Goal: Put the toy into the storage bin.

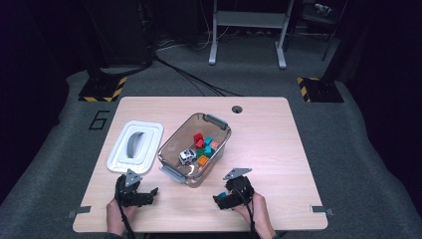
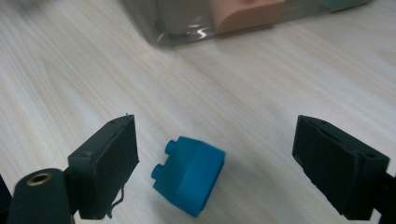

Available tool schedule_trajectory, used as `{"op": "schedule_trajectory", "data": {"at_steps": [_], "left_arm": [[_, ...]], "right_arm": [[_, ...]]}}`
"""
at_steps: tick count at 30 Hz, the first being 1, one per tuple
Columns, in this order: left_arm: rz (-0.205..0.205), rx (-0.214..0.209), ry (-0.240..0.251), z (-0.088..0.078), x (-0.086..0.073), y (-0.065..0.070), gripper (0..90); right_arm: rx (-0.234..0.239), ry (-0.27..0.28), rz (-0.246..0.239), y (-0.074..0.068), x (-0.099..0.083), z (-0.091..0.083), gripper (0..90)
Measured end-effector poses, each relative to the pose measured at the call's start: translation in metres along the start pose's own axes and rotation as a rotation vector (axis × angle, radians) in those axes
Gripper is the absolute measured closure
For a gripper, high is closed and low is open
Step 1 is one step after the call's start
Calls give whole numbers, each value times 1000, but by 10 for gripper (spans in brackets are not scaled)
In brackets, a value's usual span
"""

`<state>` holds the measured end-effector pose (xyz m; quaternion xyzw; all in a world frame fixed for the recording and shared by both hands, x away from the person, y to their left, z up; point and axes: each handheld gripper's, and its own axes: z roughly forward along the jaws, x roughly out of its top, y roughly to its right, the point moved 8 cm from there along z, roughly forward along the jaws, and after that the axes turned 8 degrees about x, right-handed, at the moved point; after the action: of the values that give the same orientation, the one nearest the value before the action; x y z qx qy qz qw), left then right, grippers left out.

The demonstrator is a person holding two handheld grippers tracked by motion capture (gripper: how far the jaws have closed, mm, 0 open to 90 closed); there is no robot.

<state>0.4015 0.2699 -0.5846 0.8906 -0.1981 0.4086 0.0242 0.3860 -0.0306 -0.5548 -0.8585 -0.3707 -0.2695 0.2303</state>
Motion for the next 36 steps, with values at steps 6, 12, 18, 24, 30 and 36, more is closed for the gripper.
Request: {"op": "schedule_trajectory", "data": {"at_steps": [6, 12, 18, 24, 30, 36], "left_arm": [[3, -4, -4, 0, 0, 0, 77], [0, -3, -4, 0, 0, 0, 76], [1, -2, -2, 0, 0, 0, 76], [2, -2, -1, 0, 0, 0, 76], [1, -2, -1, 0, 0, 0, 77], [1, -3, -4, 0, 0, 0, 76]], "right_arm": [[-23, -29, 4, -6, -12, 11, 178], [-30, -38, -5, -3, -15, 9, 342], [-42, -47, -8, 0, -15, 8, 476], [-52, -56, -11, 4, -15, 7, 560], [-62, -49, -7, 7, -13, 5, 575], [-65, -24, 0, 10, -7, 0, 577]]}}
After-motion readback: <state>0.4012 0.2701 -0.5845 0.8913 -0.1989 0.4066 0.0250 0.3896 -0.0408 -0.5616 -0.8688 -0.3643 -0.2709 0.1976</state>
